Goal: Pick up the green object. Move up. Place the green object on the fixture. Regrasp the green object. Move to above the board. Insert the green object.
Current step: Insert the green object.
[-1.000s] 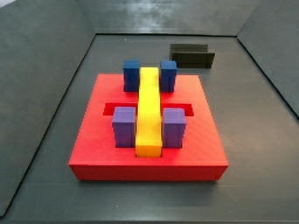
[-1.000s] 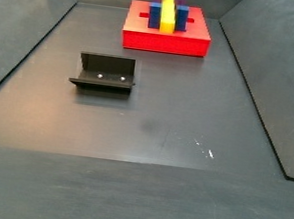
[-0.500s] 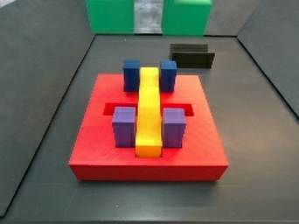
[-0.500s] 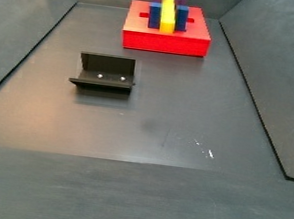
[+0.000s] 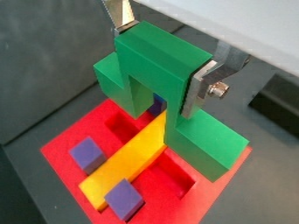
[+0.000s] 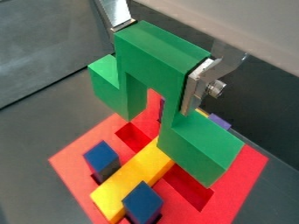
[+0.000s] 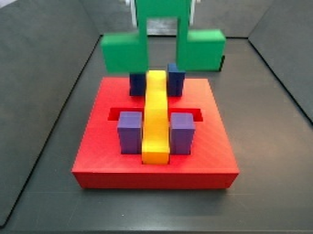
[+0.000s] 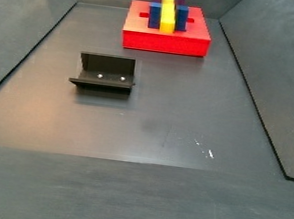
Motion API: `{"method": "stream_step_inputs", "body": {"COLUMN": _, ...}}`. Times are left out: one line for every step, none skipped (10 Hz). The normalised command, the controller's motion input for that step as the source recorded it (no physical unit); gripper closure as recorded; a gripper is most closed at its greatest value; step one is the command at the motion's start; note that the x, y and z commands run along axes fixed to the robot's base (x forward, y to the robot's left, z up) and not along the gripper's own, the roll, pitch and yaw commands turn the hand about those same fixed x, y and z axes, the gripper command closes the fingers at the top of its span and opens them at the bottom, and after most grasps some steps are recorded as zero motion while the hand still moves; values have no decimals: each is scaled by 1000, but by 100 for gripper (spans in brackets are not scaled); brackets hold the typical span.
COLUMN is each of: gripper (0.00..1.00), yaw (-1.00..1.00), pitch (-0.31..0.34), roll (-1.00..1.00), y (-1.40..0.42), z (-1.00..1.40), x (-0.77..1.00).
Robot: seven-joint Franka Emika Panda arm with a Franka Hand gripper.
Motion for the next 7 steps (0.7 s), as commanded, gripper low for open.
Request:
{"method": "stream_step_inputs", "body": {"gripper": 100, "yaw": 29, "pitch": -146, "roll": 66, "y": -63, "z": -431, "x": 0}}
{"method": "stream_step_inputs", "body": {"gripper": 100, "yaw": 23, "pitch": -160, "roll": 70, "y": -60, "z": -489, "x": 0}}
{"method": "stream_step_inputs", "body": {"gripper": 100, "yaw": 3, "pitch": -114, "roll": 63, "y": -51, "z": -203, "x": -37}}
{"method": "stream_step_inputs", "body": {"gripper": 100, "yaw": 0, "pitch": -73, "roll": 49, "y": -97, "z": -129, "x": -71}}
{"method": "stream_step_inputs", "body": {"gripper": 100, "yaw": 34, "pitch": -91, "roll": 27, "y": -63, "z": -300, "x": -69}}
{"method": "stream_step_inputs", "body": {"gripper": 100, "yaw": 40, "pitch": -99, "roll": 27, "y": -66, "z": -309, "x": -29}}
{"method": "stream_step_inputs", "body": {"gripper": 100, "yaw": 63, "pitch": -134, "roll": 59, "y": -37, "z": -443, "x": 0}}
